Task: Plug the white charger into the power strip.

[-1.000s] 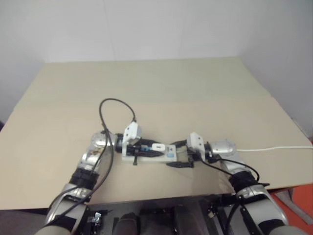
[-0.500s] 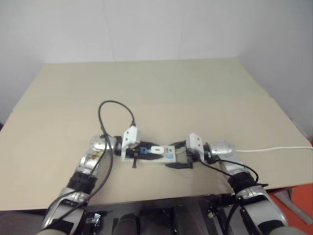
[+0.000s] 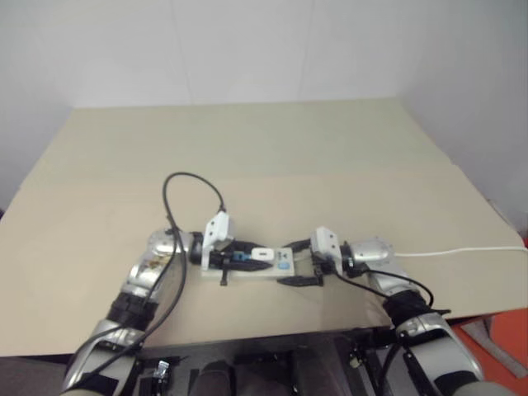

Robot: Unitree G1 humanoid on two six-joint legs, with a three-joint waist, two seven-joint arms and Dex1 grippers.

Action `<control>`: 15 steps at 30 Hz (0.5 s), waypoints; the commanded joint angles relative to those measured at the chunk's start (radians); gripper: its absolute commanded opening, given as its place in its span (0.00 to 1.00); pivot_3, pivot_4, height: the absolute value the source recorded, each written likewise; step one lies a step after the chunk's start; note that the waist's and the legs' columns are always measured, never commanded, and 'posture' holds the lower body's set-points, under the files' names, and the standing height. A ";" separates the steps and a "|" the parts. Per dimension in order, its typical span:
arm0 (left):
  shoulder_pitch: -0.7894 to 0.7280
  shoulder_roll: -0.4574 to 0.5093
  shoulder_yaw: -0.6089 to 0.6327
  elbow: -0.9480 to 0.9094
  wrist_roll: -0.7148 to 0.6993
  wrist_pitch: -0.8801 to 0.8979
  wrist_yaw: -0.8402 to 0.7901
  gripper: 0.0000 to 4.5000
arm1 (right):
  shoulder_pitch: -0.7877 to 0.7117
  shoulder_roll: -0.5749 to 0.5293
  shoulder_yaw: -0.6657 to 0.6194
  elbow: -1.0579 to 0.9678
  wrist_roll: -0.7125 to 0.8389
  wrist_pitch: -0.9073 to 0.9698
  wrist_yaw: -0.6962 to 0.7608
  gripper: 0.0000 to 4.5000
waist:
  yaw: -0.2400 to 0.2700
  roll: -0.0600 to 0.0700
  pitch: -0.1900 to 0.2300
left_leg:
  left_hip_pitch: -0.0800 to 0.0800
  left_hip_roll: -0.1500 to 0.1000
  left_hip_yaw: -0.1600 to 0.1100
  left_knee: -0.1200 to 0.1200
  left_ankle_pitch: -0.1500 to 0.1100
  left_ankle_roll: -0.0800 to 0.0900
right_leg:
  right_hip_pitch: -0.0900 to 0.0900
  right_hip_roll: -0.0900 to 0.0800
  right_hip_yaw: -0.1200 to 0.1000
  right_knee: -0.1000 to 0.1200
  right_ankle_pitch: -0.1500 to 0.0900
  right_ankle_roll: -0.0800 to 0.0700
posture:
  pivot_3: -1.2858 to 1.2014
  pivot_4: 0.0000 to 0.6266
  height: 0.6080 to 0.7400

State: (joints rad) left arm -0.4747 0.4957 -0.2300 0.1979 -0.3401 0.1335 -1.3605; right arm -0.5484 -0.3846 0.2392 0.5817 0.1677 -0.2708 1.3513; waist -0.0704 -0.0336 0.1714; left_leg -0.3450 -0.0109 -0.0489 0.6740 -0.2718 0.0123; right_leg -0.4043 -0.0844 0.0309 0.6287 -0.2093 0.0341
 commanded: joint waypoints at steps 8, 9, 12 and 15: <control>-0.104 0.031 0.092 0.023 -0.055 0.046 -0.018 0.99 | 0.014 0.003 0.022 0.029 -0.028 0.004 0.020 0.76 | 0.012 0.000 0.000 | -0.001 0.003 0.001 0.001 0.000 0.000 | 0.000 0.003 0.000 -0.002 0.000 0.001 | 0.52 0.24 1.00; -0.114 0.041 0.105 0.014 -0.067 0.060 -0.026 1.00 | 0.013 0.003 0.022 0.031 -0.029 0.003 0.022 0.76 | 0.011 0.000 0.000 | -0.001 0.004 0.001 0.001 0.000 0.000 | 0.000 0.003 0.000 -0.003 0.000 0.000 | 0.52 0.24 1.00; -0.136 0.081 0.139 -0.014 -0.097 0.091 -0.054 1.00 | 0.011 0.004 0.022 0.036 -0.031 0.001 0.024 0.76 | 0.010 0.000 0.000 | -0.002 0.007 0.001 0.001 -0.001 -0.002 | 0.000 0.007 0.000 -0.004 0.002 -0.003 | 0.52 0.24 1.00; -0.162 0.140 0.174 -0.026 -0.122 0.128 -0.083 1.00 | 0.009 0.004 0.022 0.040 -0.031 -0.002 0.027 0.76 | 0.011 0.000 0.000 | -0.002 0.008 0.001 0.000 -0.001 -0.002 | -0.001 0.008 0.000 -0.004 0.002 -0.004 | 0.52 0.24 1.00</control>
State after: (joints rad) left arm -0.6057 0.6054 -0.0966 0.2091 -0.4310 0.2348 -1.4170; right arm -0.5544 -0.3817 0.2371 0.5964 0.1689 -0.2736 1.3722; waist -0.0592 -0.0333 0.1715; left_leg -0.3469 -0.0029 -0.0474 0.6744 -0.2730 0.0108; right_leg -0.4054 -0.0769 0.0309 0.6251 -0.2074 0.0305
